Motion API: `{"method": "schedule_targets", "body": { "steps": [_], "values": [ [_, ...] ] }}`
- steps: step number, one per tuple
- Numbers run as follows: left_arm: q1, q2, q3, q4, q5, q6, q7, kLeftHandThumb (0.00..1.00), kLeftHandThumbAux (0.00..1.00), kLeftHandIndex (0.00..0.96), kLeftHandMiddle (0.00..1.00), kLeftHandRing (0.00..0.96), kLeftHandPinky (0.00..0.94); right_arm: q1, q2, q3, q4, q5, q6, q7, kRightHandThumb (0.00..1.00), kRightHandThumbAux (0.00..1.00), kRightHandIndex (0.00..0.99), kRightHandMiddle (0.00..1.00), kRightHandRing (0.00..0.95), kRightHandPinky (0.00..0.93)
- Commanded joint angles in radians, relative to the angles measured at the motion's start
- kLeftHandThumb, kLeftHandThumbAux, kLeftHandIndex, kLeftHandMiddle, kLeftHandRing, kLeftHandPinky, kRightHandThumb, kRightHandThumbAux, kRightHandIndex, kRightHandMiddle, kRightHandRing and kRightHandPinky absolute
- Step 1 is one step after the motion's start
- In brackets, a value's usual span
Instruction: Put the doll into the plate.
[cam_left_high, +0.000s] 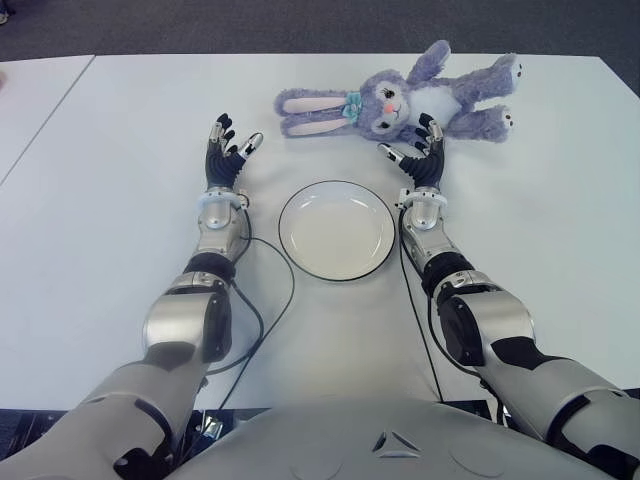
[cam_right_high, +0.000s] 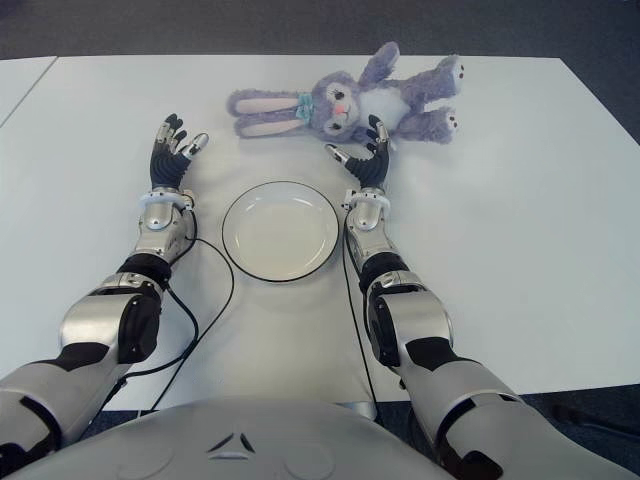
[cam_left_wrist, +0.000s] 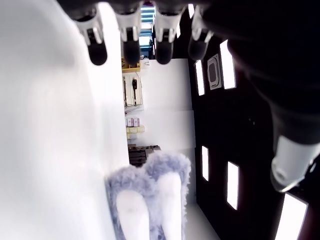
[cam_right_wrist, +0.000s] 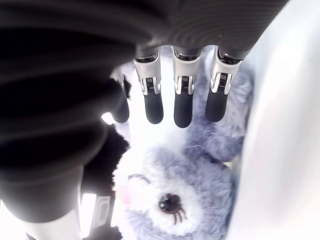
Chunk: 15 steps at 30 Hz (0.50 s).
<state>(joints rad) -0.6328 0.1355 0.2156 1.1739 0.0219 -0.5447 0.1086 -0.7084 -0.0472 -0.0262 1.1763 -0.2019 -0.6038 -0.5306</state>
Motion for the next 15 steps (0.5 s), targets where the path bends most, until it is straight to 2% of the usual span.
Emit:
{"method": "schedule_targets", "body": {
  "steps": [1,15],
  "values": [
    [0.199,-0.082,-0.016,0.157,0.015,0.125,0.012,0.0,0.615,0.071,0.085,0.081,0.109,0.12,-0.015,0.047,0.069,-0.062,-0.065,-0.039,0.0,0.839,0.145,0.163,0.153,0.179],
    [0.192,-0.087,-0.018,0.159,0.017,0.131,0.016,0.0,0.609,0.065,0.082,0.08,0.108,0.05,-0.053,0.073,0.063,-0.09,-0.096,-0.073,0.004,0.843,0.14,0.173,0.159,0.17]
  ]
}}
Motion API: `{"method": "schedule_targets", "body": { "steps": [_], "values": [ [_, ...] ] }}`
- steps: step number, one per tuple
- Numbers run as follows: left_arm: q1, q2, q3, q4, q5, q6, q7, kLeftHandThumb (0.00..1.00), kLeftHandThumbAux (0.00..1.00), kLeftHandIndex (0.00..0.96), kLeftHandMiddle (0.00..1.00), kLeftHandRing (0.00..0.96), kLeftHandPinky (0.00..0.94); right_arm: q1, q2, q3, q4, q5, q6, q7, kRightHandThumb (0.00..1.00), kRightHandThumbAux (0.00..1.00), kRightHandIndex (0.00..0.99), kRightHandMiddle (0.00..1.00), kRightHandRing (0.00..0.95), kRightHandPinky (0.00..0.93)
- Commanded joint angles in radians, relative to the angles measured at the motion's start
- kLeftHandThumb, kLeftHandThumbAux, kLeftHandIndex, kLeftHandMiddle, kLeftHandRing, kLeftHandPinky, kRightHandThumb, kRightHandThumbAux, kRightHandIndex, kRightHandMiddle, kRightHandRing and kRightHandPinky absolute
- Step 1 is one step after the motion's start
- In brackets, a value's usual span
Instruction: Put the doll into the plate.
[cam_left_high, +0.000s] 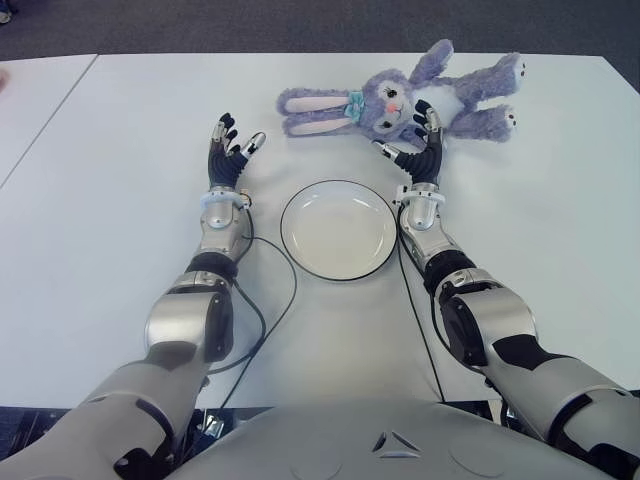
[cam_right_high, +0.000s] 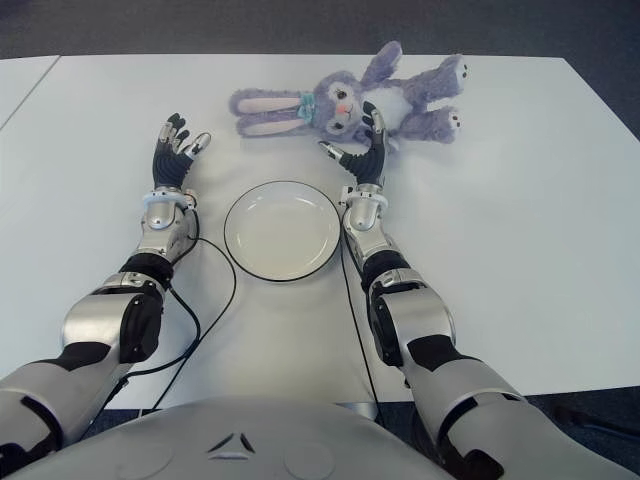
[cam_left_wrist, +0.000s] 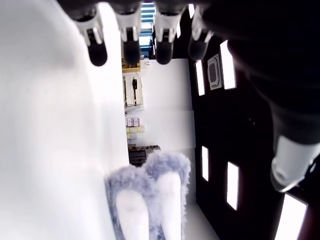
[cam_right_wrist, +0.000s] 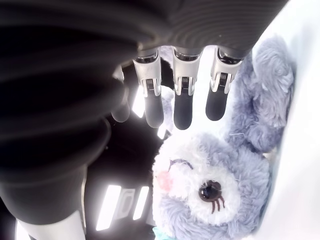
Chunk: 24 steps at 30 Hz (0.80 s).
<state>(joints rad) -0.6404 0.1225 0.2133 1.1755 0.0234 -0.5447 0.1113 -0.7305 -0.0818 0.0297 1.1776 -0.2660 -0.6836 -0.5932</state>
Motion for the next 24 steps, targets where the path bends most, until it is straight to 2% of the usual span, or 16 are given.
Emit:
{"method": "schedule_targets", "body": {
  "steps": [1,16,24],
  "values": [
    [0.2,-0.074,-0.016,0.158,0.016,0.131,0.014,0.0,0.608,0.065,0.082,0.08,0.106,0.069,-0.023,0.021,0.062,-0.031,-0.016,-0.011,0.003,0.841,0.14,0.173,0.159,0.171],
    [0.2,-0.078,-0.014,0.158,0.021,0.131,0.022,0.0,0.598,0.071,0.084,0.082,0.103,0.066,-0.06,0.058,0.074,-0.071,-0.009,-0.035,0.0,0.821,0.122,0.161,0.146,0.152],
    [0.2,-0.076,-0.016,0.159,0.025,0.132,0.017,0.0,0.597,0.068,0.084,0.079,0.1,0.028,-0.107,0.077,0.088,-0.098,0.005,-0.044,0.0,0.817,0.13,0.172,0.153,0.155]
  ]
}}
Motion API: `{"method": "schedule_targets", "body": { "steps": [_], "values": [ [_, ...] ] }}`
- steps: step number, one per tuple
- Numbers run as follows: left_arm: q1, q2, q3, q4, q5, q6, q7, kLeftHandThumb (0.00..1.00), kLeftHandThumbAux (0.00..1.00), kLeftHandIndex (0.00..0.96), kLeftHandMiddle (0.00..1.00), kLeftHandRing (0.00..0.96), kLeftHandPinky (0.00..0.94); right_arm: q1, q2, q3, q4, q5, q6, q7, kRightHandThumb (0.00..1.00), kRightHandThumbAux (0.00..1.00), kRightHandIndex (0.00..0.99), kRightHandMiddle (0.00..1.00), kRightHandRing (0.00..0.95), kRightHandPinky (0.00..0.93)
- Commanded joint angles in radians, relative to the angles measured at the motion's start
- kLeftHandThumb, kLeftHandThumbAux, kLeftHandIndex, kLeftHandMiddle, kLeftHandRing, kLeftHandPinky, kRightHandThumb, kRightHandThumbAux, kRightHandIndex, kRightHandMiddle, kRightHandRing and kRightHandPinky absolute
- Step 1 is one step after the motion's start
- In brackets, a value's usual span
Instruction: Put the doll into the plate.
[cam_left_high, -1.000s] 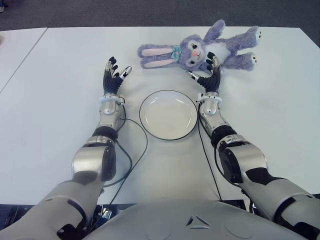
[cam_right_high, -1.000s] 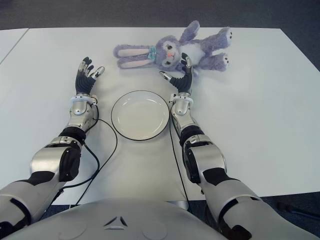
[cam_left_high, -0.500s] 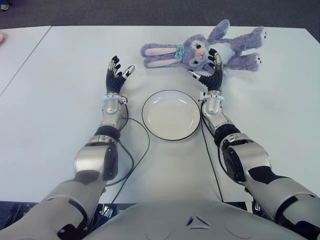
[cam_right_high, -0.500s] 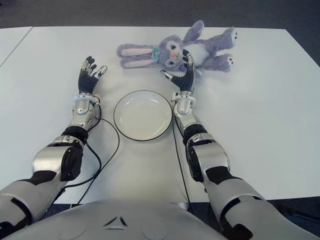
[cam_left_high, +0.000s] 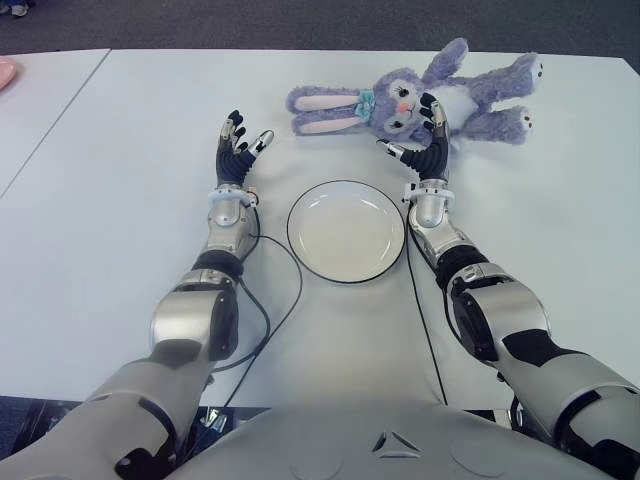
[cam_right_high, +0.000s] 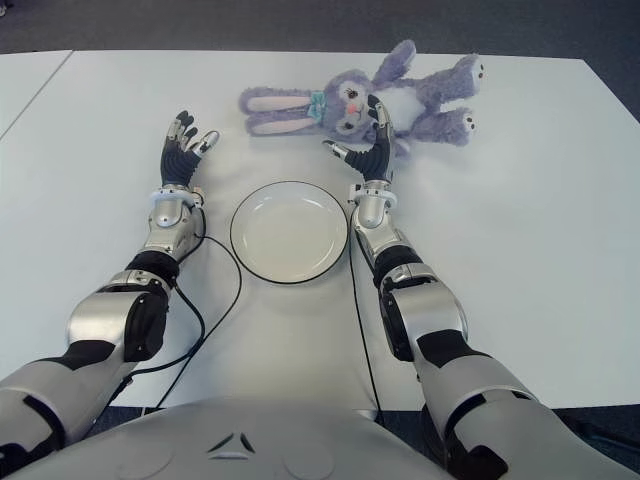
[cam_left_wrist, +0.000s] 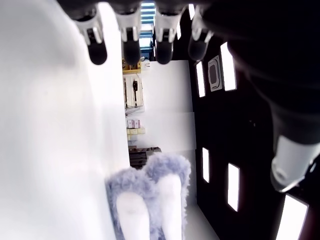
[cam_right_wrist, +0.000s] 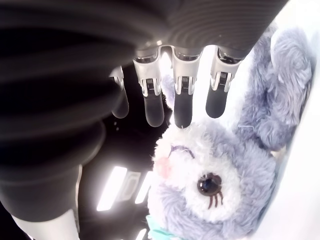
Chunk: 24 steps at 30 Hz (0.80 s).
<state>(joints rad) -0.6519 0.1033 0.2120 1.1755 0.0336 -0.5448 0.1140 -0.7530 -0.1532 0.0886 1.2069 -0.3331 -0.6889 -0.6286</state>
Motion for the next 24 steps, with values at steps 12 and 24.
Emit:
{"method": "schedule_targets", "body": {
  "steps": [12,24],
  "values": [
    [0.212,-0.062,-0.015,0.159,0.021,0.134,0.025,0.0,0.587,0.07,0.084,0.077,0.096,-0.019,-0.129,0.013,0.056,-0.018,-0.012,0.076,0.0,0.804,0.15,0.194,0.169,0.16],
    [0.212,-0.069,-0.017,0.158,0.022,0.126,0.033,0.0,0.573,0.08,0.087,0.079,0.099,-0.064,-0.235,0.02,0.023,-0.025,-0.015,0.177,0.0,0.72,0.151,0.206,0.186,0.146]
  ]
}}
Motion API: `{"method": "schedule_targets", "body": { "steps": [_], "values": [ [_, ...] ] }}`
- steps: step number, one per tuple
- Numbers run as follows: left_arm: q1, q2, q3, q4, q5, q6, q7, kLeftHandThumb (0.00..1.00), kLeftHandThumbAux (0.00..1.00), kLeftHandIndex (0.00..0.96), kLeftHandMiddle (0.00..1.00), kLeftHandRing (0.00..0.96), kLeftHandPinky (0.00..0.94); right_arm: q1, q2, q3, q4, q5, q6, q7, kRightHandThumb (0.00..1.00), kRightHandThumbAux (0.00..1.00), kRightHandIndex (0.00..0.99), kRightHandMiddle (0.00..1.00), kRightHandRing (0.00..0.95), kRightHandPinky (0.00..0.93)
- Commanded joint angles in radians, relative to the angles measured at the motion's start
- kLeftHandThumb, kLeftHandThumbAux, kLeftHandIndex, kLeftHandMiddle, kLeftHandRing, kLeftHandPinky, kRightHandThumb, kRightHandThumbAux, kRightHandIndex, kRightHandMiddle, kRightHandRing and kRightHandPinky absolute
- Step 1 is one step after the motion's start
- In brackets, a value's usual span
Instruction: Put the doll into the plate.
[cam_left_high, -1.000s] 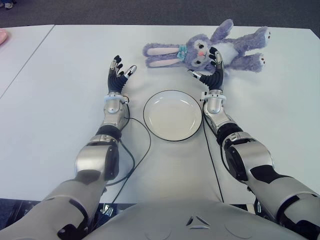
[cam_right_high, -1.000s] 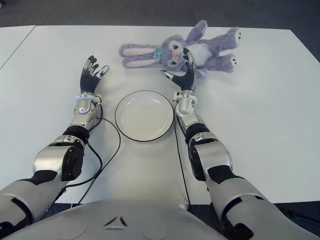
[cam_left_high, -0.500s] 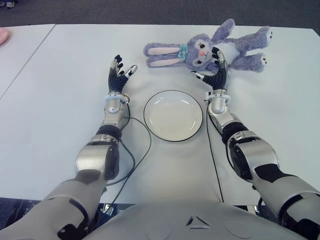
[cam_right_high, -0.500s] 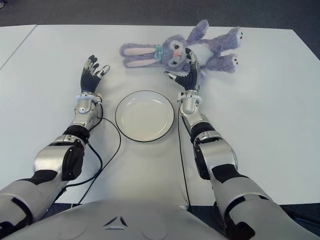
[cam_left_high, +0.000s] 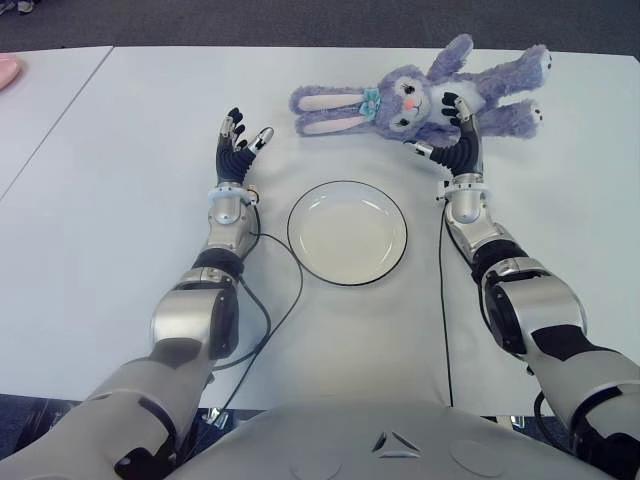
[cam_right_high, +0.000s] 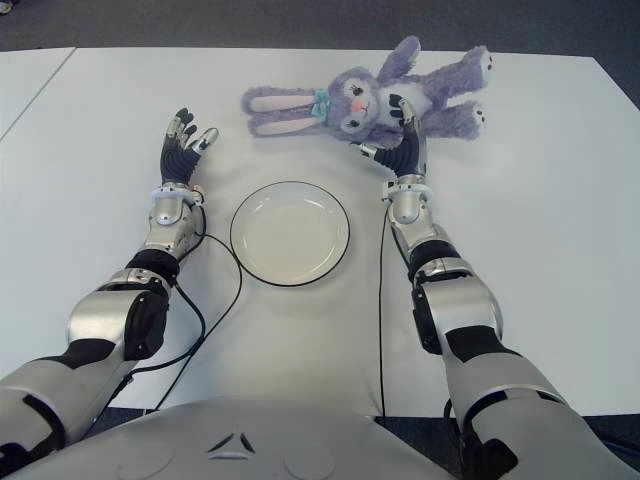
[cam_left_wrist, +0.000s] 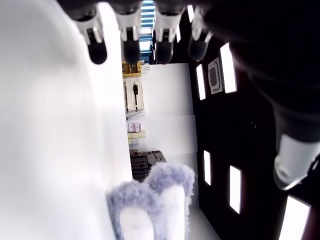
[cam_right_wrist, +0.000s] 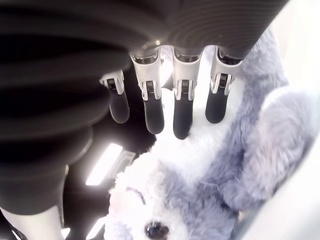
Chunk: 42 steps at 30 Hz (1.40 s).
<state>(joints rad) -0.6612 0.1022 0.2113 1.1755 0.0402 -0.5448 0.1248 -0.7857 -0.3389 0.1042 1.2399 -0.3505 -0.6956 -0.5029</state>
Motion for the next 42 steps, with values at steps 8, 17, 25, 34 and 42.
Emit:
{"method": "schedule_targets", "body": {
  "steps": [8,17,25,34,42],
  "values": [
    [0.219,-0.068,-0.017,0.16,0.017,0.131,0.024,0.0,0.576,0.077,0.083,0.075,0.088,-0.058,-0.083,0.005,-0.025,-0.006,0.011,0.085,0.0,0.706,0.164,0.21,0.189,0.154],
    [0.22,-0.07,-0.018,0.161,0.019,0.125,0.026,0.0,0.583,0.081,0.087,0.077,0.097,-0.084,-0.121,0.01,-0.055,-0.016,0.025,0.109,0.0,0.72,0.168,0.216,0.189,0.162],
    [0.219,-0.074,-0.024,0.162,0.018,0.126,0.032,0.0,0.595,0.087,0.089,0.081,0.105,-0.11,-0.157,0.023,-0.065,-0.037,0.035,0.114,0.02,0.76,0.163,0.208,0.179,0.172],
    [0.215,-0.079,-0.034,0.163,0.014,0.13,0.041,0.0,0.602,0.095,0.091,0.082,0.104,-0.151,-0.189,0.041,-0.061,-0.058,0.065,0.129,0.044,0.788,0.159,0.211,0.187,0.187],
    [0.212,-0.086,-0.034,0.163,0.011,0.133,0.043,0.0,0.605,0.101,0.098,0.087,0.109,-0.176,-0.193,0.044,-0.066,-0.052,0.097,0.153,0.066,0.806,0.155,0.212,0.191,0.198]
  ]
}}
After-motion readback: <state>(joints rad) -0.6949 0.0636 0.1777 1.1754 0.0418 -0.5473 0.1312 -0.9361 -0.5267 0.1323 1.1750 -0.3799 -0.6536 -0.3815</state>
